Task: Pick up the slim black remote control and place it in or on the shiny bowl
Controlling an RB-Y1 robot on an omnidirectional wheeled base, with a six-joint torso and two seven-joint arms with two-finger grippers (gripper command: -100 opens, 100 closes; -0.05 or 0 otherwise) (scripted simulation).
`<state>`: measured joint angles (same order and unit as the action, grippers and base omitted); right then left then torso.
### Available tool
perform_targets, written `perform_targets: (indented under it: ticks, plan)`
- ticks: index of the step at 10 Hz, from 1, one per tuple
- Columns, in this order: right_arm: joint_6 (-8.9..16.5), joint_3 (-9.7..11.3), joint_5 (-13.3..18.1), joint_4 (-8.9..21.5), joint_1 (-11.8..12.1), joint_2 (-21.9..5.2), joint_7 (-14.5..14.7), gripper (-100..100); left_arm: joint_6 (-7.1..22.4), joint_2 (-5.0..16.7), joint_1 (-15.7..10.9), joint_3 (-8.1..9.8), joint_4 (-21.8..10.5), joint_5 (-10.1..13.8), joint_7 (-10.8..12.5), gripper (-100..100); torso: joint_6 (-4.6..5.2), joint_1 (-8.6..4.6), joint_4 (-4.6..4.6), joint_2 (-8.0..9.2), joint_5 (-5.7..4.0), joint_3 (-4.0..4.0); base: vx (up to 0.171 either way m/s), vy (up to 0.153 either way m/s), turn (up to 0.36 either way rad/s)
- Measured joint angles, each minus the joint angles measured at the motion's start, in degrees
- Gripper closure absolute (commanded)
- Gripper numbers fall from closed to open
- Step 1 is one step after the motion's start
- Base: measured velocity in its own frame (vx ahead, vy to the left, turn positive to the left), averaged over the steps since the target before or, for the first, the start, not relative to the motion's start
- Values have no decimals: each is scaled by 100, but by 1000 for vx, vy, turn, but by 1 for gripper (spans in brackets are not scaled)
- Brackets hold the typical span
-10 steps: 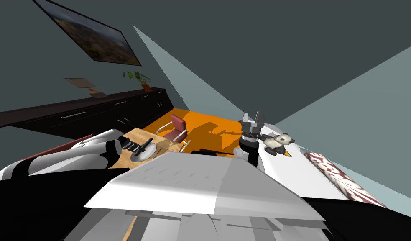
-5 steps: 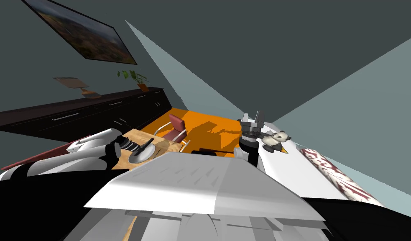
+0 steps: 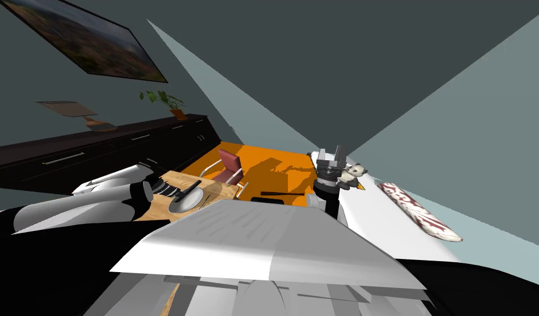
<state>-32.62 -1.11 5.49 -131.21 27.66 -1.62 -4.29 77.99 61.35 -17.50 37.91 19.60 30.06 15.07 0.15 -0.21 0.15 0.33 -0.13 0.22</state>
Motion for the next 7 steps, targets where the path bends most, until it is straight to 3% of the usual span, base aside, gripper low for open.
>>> perform_targets:
  ticks: [1,2,7]
  plan:
    - [0,0,0,0,-1,0,0,0,23,96,-107,-23,-114,-31,56,-100,3,4,0,1,1,0,-59,12,-38]
    - [0,0,0,0,1,0,0,0,32,105,-118,-25,-122,-34,74,0,-2,4,-3,-16,3,-8,-10,2,8]
    - [0,0,0,0,2,0,0,0,32,105,-115,-25,-122,-34,72,0,0,1,-11,-45,2,-26,-1,0,0]
